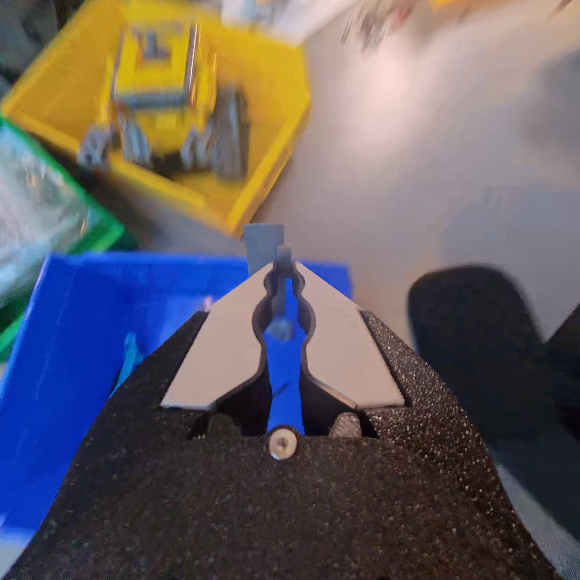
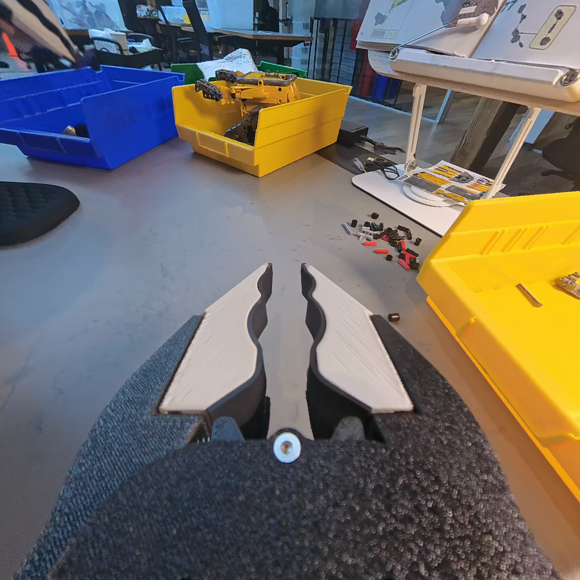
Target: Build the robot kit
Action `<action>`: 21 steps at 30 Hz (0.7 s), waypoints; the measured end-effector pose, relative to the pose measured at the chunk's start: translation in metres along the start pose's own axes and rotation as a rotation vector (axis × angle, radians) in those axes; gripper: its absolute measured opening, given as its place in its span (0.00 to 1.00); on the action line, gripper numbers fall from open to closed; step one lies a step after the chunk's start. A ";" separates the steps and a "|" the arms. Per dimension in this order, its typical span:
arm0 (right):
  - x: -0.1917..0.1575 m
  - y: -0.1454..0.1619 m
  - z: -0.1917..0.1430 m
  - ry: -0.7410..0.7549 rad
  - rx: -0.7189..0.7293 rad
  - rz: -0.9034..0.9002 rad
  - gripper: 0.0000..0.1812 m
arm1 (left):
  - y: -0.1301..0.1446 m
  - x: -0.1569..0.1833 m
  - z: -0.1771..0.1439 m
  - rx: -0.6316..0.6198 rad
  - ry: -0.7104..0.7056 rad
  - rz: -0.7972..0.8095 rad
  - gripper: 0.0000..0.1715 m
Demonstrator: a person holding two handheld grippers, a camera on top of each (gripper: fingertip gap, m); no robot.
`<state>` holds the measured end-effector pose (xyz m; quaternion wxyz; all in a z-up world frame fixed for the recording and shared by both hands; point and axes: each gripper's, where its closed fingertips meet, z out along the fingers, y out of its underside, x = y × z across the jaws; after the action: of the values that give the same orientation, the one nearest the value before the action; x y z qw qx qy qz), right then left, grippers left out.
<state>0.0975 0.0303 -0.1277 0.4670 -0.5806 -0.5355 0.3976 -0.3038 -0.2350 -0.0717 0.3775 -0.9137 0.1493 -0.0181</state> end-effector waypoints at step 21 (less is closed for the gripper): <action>-0.092 -0.068 0.077 -0.275 0.085 0.070 0.32 | -0.216 0.248 0.165 0.801 1.108 -0.669 0.04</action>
<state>-0.0041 -0.0526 -0.0848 0.3991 -0.5186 -0.5567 0.5117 0.0133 -0.0490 -0.0592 0.5245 -0.5610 0.0143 -0.6403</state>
